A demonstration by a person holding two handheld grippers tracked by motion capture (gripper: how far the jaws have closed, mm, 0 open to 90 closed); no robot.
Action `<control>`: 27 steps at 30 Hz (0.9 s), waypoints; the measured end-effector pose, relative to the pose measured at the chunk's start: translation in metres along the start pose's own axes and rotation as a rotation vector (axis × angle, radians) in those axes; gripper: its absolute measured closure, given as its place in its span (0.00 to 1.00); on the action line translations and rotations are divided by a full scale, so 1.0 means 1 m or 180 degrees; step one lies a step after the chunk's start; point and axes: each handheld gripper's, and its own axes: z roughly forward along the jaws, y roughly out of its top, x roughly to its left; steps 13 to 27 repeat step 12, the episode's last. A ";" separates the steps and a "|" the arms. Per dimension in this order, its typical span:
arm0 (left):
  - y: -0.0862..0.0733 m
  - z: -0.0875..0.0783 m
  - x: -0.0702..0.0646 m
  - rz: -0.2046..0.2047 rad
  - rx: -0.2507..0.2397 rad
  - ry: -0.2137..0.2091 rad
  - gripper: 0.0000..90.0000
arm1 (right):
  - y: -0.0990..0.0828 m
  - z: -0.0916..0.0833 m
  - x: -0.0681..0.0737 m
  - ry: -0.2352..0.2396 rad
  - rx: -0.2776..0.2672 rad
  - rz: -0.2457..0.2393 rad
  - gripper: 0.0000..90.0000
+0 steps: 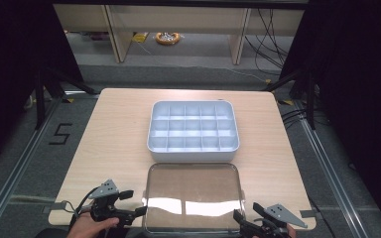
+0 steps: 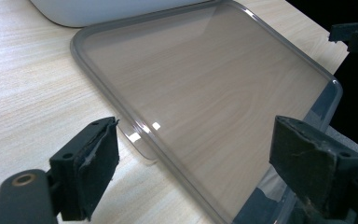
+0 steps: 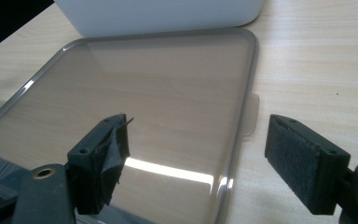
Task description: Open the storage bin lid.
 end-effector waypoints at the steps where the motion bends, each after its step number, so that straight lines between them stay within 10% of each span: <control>1: 0.000 0.000 0.001 0.0009 -0.0005 0.0001 0.17 | -0.001 0.000 0.000 0.0003 -0.0015 0.0007 0.25; 27: 0.000 0.000 0.002 0.0001 0.0011 -0.0004 0.17 | 0.000 0.000 -0.001 0.0007 0.0036 0.0008 0.25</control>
